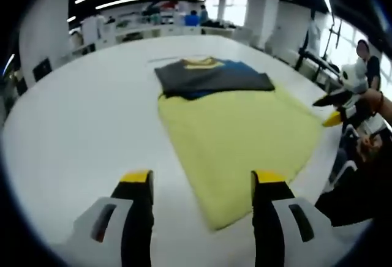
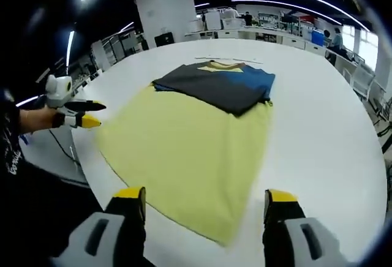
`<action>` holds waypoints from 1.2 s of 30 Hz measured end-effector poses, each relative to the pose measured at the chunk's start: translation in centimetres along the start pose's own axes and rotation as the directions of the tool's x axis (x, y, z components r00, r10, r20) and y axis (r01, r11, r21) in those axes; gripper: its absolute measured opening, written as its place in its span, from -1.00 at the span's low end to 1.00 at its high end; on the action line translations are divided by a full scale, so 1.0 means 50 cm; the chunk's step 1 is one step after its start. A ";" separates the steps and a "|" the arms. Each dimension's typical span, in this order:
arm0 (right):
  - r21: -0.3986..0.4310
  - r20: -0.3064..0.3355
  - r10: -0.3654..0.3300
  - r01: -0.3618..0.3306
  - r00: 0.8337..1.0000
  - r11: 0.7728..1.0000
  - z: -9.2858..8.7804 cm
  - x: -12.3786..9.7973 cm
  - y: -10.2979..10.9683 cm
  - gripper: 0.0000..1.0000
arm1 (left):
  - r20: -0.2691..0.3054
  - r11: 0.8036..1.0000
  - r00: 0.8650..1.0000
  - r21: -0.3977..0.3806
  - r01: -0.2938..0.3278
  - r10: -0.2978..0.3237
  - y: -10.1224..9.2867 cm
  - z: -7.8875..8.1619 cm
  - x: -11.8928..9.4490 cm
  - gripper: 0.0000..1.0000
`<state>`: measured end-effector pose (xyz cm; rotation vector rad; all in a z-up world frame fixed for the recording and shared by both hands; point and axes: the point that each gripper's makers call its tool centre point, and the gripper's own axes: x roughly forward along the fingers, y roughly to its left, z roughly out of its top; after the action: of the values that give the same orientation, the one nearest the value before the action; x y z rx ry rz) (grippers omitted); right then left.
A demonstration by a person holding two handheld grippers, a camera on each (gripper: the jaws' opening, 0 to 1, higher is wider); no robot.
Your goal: Fold the garment on the visible template until the final outline fits inside the template.
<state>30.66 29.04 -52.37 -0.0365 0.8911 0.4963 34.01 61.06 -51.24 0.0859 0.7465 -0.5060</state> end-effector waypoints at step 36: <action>0.122 -0.016 -0.161 0.162 0.987 0.979 -0.053 -0.021 -0.048 -0.88 | -0.152 0.959 0.980 -0.230 -0.165 0.132 -0.010 -0.085 -0.015 -0.93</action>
<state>29.21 25.86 -53.70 0.0018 0.9150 0.2894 30.65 61.98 -53.81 -0.0513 0.9225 -0.2648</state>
